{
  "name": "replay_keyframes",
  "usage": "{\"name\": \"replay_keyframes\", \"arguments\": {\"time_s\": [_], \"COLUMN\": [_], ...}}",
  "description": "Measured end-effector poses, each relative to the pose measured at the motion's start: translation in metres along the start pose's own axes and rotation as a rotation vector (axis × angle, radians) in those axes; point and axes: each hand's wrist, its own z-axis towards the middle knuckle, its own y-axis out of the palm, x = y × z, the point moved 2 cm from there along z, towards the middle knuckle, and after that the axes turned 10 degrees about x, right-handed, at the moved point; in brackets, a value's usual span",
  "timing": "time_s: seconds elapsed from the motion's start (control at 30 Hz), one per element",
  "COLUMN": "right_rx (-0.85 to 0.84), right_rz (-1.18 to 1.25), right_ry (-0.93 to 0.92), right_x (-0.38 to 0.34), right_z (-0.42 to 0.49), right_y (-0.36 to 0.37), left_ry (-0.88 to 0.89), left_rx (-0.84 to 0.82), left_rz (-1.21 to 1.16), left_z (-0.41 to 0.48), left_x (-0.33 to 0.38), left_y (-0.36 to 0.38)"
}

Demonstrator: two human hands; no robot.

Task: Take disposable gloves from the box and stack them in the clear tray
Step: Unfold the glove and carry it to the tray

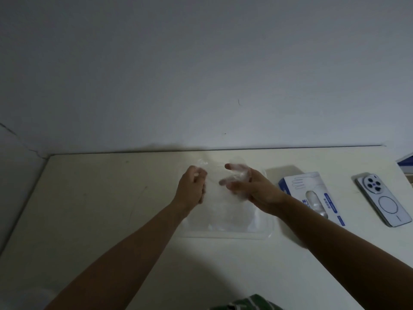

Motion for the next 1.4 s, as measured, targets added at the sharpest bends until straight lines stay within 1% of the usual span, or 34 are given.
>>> {"name": "replay_keyframes", "arguments": {"time_s": [0.13, 0.23, 0.27, 0.3, 0.37, 0.4, 0.43, 0.47, 0.5, 0.57, 0.6, 0.63, 0.67, 0.73, 0.77, 0.8, 0.83, 0.93, 1.0, 1.07, 1.13, 1.17, 1.2, 1.23, 1.27, 1.3, 1.33, 1.37, 1.4], "right_rx": [0.187, 0.380, 0.401, 0.351, 0.092, -0.028, -0.095, -0.100, -0.062, 0.031, 0.049, 0.021, -0.025, -0.123, -0.136, -0.111, -0.042, 0.253, 0.361, 0.457, 0.646, 0.751, 0.817, 0.836, 0.801, 0.701, 0.545, 0.371, 0.217], "right_rz": [-0.104, -0.212, -0.219, -0.220, -0.289, -0.328, -0.315, -0.268, -0.194, 0.048, 0.220, 0.358, 0.410, 0.279, 0.207, 0.149, 0.095, -0.009, -0.017, -0.111, -0.337, -0.478, -0.620, -0.725, -0.785, -0.810, -0.827, -0.879, -0.974], "right_ry": [-0.052, -0.131, -0.136, -0.120, -0.045, -0.022, -0.026, -0.062, -0.111, -0.167, -0.143, -0.093, -0.043, 0.028, 0.036, 0.029, 0.019, -0.013, -0.046, -0.124, -0.257, -0.362, -0.508, -0.676, -0.820, -0.900, -0.897, -0.811, -0.676], "right_x": [-0.003, -0.009, -0.012, -0.015, -0.018, -0.016, -0.014, -0.011, -0.010, -0.008, -0.005, -0.003, -0.001, 0.002, 0.002, 0.000, -0.002, -0.006, -0.011, -0.019, -0.029, -0.034, -0.039, -0.045, -0.048, -0.047, -0.043, -0.035, -0.023], "right_z": [0.003, 0.004, 0.003, 0.002, -0.003, -0.007, -0.010, -0.010, -0.009, -0.007, -0.005, -0.005, -0.005, -0.010, -0.011, -0.012, -0.012, -0.011, -0.014, -0.018, -0.023, -0.027, -0.032, -0.037, -0.039, -0.037, -0.033, -0.028, -0.020], "right_y": [-0.012, -0.018, -0.020, -0.020, -0.014, -0.009, -0.006, -0.005, -0.004, -0.007, -0.009, -0.011, -0.011, -0.008, -0.006, -0.005, -0.005, -0.015, -0.021, -0.024, -0.027, -0.027, -0.024, -0.017, -0.009, 0.000, 0.010, 0.018, 0.025], "left_ry": [0.137, 0.183, 0.175, 0.160, 0.136, 0.136, 0.142, 0.154, 0.169, 0.192, 0.192, 0.182, 0.161, 0.090, 0.059, 0.042, 0.038, 0.060, 0.092, 0.126, 0.146, 0.157, 0.172, 0.187, 0.200, 0.208, 0.210, 0.209, 0.206], "left_rx": [0.081, 0.140, 0.160, 0.173, 0.178, 0.177, 0.184, 0.203, 0.227, 0.271, 0.287, 0.298, 0.301, 0.292, 0.286, 0.284, 0.285, 0.288, 0.285, 0.301, 0.317, 0.318, 0.314, 0.310, 0.307, 0.305, 0.301, 0.294, 0.282], "left_rz": [0.337, 0.452, 0.476, 0.496, 0.493, 0.455, 0.400, 0.347, 0.306, 0.244, 0.225, 0.211, 0.194, 0.165, 0.163, 0.161, 0.158, 0.177, 0.235, 0.313, 0.395, 0.434, 0.473, 0.512, 0.554, 0.595, 0.629, 0.659, 0.689], "left_z": [-0.002, -0.004, -0.004, -0.005, -0.007, -0.010, -0.012, -0.014, -0.016, -0.018, -0.019, -0.019, -0.020, -0.021, -0.022, -0.022, -0.022, -0.022, -0.023, -0.024, -0.026, -0.027, -0.028, -0.029, -0.030, -0.031, -0.030, -0.030, -0.030], "left_x": [-0.006, -0.009, -0.009, -0.010, -0.011, -0.011, -0.009, -0.006, -0.003, 0.003, 0.005, 0.006, 0.007, 0.008, 0.007, 0.006, 0.004, -0.002, -0.004, -0.006, -0.007, -0.008, -0.008, -0.007, -0.005, -0.004, -0.002, -0.001, -0.001], "left_y": [0.001, 0.003, 0.003, 0.003, 0.003, 0.005, 0.006, 0.007, 0.008, 0.008, 0.008, 0.007, 0.007, 0.007, 0.007, 0.006, 0.005, 0.001, 0.000, -0.002, -0.002, -0.001, 0.000, 0.000, 0.000, 0.000, 0.000, 0.000, 0.000]}}
